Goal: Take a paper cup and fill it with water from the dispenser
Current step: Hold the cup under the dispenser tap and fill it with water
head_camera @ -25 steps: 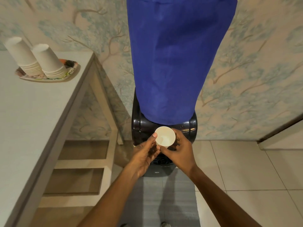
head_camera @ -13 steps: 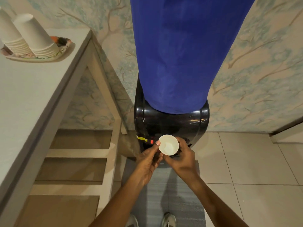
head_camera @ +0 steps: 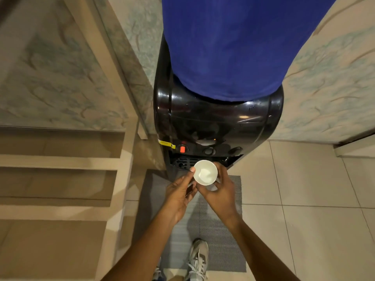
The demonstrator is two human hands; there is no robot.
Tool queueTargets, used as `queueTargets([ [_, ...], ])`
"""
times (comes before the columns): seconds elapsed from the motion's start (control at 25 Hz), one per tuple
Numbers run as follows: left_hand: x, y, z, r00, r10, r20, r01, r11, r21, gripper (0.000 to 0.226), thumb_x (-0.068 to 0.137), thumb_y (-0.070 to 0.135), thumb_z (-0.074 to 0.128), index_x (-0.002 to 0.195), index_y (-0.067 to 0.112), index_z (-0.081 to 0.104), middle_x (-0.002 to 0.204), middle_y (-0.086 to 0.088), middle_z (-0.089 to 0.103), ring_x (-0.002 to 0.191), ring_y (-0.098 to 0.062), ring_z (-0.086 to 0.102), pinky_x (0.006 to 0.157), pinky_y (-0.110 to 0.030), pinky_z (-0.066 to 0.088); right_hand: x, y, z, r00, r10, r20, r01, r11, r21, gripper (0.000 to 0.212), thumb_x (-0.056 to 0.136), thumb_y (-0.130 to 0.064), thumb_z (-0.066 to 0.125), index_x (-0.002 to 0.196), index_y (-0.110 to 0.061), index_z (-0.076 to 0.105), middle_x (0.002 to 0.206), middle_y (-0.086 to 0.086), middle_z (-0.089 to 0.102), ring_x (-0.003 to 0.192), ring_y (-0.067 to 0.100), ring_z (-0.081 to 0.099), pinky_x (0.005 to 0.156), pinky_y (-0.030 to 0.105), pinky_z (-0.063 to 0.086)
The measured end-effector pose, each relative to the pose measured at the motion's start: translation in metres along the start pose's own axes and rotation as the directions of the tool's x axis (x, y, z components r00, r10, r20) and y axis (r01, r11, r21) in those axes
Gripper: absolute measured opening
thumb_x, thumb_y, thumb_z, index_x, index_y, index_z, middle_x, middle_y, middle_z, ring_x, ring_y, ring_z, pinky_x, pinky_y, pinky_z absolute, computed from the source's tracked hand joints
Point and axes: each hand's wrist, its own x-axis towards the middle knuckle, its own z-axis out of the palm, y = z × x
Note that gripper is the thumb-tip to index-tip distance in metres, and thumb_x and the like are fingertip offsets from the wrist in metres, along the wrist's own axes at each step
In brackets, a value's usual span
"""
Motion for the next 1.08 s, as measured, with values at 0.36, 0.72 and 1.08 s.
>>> queueTargets([
  [0.36,0.046,-0.018,-0.003,1.000,0.025,0.004,-0.025,0.999,-0.028,0.044,0.058,0.041,0.092,0.092,0.016,0.083,0.096,-0.005,0.079,0.090,-0.015,0.073,0.089,-0.032,0.059,0.018,0.044,0.013,0.999,0.035,-0.037,-0.036,0.999,-0.012,0.067,0.072,-0.030,0.092,0.121,-0.056,0.055,0.115,-0.030,0.070,0.109,-0.001,0.069,0.082,0.011,0.055],
  [0.72,0.035,-0.010,0.004,0.911,0.391,-0.134,-0.350,0.903,0.250,0.047,0.060,0.050,0.091,0.088,0.014,0.081,0.086,-0.001,0.081,0.086,-0.012,0.076,0.079,-0.024,0.060,0.027,0.047,0.020,0.993,0.043,-0.111,-0.044,0.999,-0.008,0.066,0.070,-0.035,0.094,0.123,-0.046,0.056,0.116,-0.030,0.069,0.109,0.001,0.070,0.082,0.023,0.061],
  [1.08,0.012,0.016,0.027,0.535,0.792,0.294,-0.735,0.265,0.624,0.013,0.094,0.023,0.073,0.104,0.016,0.078,0.092,0.009,0.078,0.086,-0.001,0.073,0.070,-0.020,0.059,0.045,0.043,0.029,0.985,0.138,-0.105,-0.133,0.990,0.054,0.050,0.064,-0.046,0.085,0.103,-0.033,0.058,0.095,-0.031,0.071,0.085,-0.006,0.070,0.064,0.009,0.051],
])
